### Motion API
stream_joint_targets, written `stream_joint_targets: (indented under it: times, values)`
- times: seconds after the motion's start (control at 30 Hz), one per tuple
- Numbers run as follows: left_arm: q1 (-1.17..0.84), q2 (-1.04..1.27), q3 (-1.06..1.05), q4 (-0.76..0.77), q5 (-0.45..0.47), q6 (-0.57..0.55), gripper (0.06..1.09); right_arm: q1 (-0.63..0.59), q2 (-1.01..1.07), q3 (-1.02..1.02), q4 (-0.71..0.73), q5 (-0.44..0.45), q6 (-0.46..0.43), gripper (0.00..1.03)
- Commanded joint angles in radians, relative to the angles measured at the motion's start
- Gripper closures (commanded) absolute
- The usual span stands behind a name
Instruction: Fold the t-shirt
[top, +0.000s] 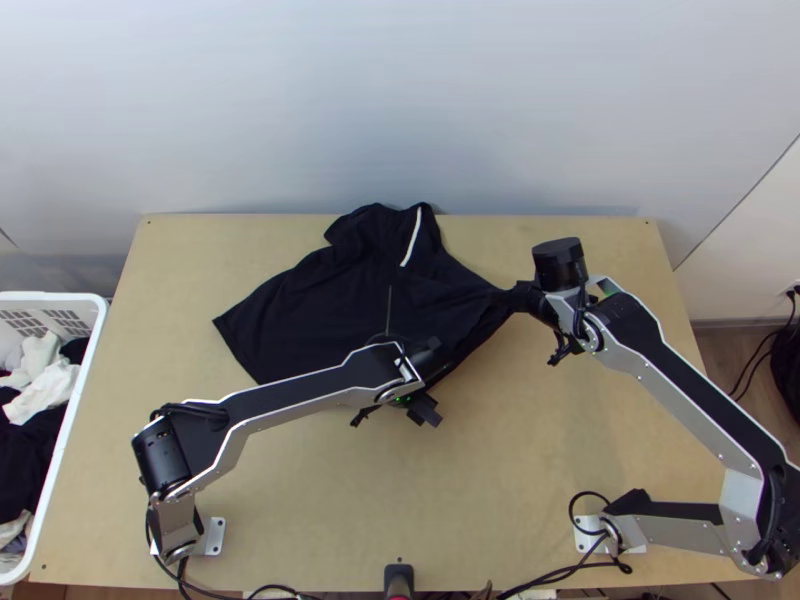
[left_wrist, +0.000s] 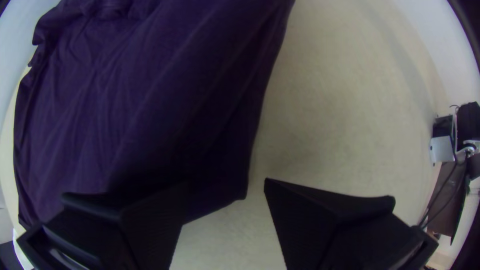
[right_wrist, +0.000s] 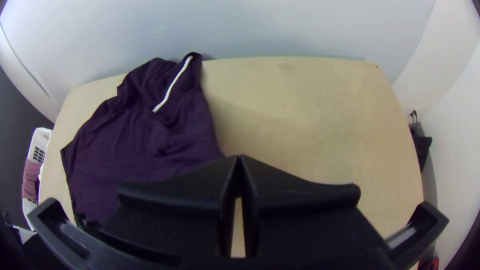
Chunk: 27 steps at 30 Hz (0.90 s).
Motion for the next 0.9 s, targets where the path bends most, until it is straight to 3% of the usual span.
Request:
stream_joint_targets:
  times: [0.0, 0.13, 0.57, 0.87]
  values:
    - [-0.007, 0.038, 0.002, -0.004, -0.058, 0.005, 0.63, -0.001, -0.007, 0.002, -0.005, 0.001, 0.0, 1.0]
    - [-0.006, 0.059, 0.014, -0.004, -0.095, 0.041, 1.05, -0.004, -0.013, -0.002, -0.011, 0.001, 0.0, 1.0]
    - [0.063, -0.085, 0.082, -0.124, -0.139, 0.027, 1.04, -0.035, -0.06, 0.036, -0.06, -0.002, -0.004, 1.0]
    - [0.2, -0.292, 0.1, -0.221, -0.139, 0.005, 1.04, -0.038, -0.178, 0.11, -0.078, -0.001, -0.075, 1.0]
